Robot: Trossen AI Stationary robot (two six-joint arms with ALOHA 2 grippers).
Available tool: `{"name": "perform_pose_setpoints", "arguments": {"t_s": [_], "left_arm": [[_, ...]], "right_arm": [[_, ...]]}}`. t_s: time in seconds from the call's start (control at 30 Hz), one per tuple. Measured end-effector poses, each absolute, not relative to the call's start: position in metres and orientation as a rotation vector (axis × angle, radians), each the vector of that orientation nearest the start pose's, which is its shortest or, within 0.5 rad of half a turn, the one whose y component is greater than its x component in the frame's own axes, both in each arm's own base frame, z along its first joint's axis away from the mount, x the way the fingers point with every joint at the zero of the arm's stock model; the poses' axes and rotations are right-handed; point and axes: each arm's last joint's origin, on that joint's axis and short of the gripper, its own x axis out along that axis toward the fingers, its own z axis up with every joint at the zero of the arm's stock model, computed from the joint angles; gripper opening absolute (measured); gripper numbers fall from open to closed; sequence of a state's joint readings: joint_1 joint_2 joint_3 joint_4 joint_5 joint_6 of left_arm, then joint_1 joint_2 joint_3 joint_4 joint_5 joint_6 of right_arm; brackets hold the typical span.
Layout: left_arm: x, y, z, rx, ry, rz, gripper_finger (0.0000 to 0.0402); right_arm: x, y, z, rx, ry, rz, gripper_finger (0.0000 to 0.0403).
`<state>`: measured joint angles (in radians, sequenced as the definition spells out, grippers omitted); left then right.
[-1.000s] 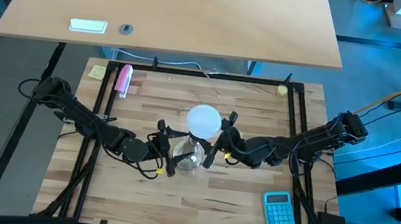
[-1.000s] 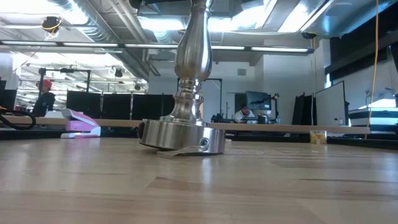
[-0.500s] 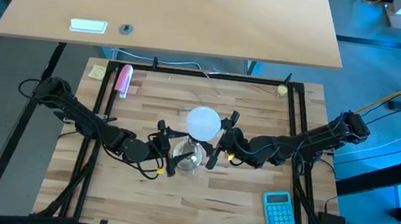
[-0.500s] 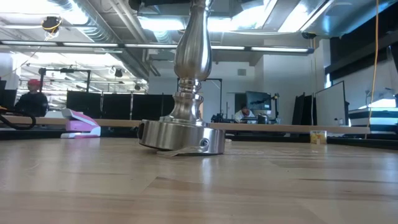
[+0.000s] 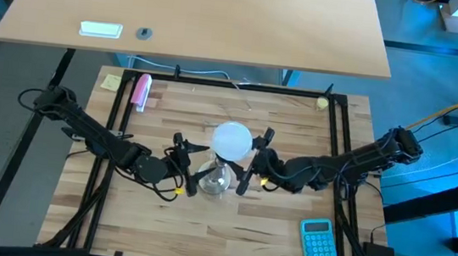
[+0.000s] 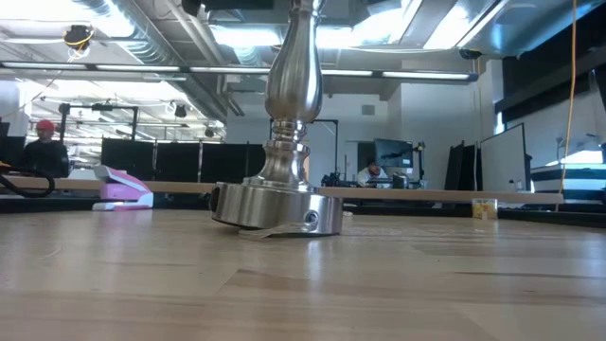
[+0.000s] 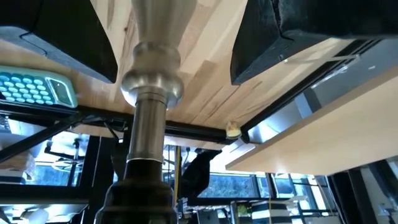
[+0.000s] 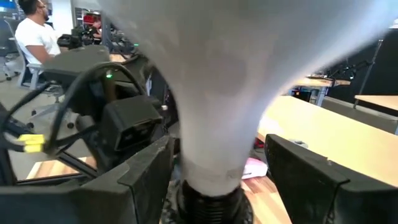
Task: Screw lightbulb
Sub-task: Insert the light bulb into the lamp
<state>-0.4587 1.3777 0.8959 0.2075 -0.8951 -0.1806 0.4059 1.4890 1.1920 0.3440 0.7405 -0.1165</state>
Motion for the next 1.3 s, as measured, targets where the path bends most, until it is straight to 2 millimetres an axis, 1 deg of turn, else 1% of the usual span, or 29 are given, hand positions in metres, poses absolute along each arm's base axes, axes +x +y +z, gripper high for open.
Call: {"name": "perform_pose_setpoints", "arguments": {"t_s": [0.17, 0.37, 0.53, 0.7, 0.83, 0.9, 1.0, 1.07, 1.1, 1.2, 1.3], "left_arm": [[0.276, -0.113, 0.279, -0.005, 0.177, 0.445, 0.0301], [0.275, -0.113, 0.278, -0.005, 0.18, 0.443, 0.0301], [0.275, -0.113, 0.278, -0.006, 0.181, 0.443, 0.0301], [0.275, -0.113, 0.278, -0.014, 0.185, 0.443, 0.0301], [0.274, -0.114, 0.278, -0.015, 0.183, 0.438, 0.0301], [0.274, -0.115, 0.278, -0.015, 0.183, 0.436, 0.0301], [0.271, -0.116, 0.281, -0.023, 0.175, 0.428, 0.0301], [0.267, -0.117, 0.286, -0.034, 0.161, 0.418, 0.0301], [0.265, -0.117, 0.289, -0.041, 0.153, 0.412, 0.0301], [0.257, -0.118, 0.299, -0.068, 0.121, 0.394, 0.0301], [0.249, -0.117, 0.309, -0.111, 0.086, 0.383, 0.0301]], "right_arm": [[0.317, 0.118, 0.365, -0.103, 0.0, -0.342, 0.0257], [0.31, 0.126, 0.376, -0.137, 0.05, -0.337, 0.0257], [0.301, 0.13, 0.38, -0.161, 0.08, -0.348, 0.0257], [0.286, 0.135, 0.384, -0.176, 0.109, -0.343, 0.0257], [0.268, 0.142, 0.386, -0.168, 0.151, -0.312, 0.0257], [0.26, 0.144, 0.384, -0.156, 0.193, -0.304, 0.0257], [0.253, 0.144, 0.372, -0.138, 0.285, -0.298, 0.0257], [0.252, 0.145, 0.358, -0.131, 0.339, -0.293, 0.0257], [0.252, 0.144, 0.349, -0.124, 0.355, -0.297, 0.0257], [0.255, 0.142, 0.313, -0.109, 0.37, -0.302, 0.0257], [0.26, 0.135, 0.281, -0.056, 0.326, -0.281, 0.0257]]}}
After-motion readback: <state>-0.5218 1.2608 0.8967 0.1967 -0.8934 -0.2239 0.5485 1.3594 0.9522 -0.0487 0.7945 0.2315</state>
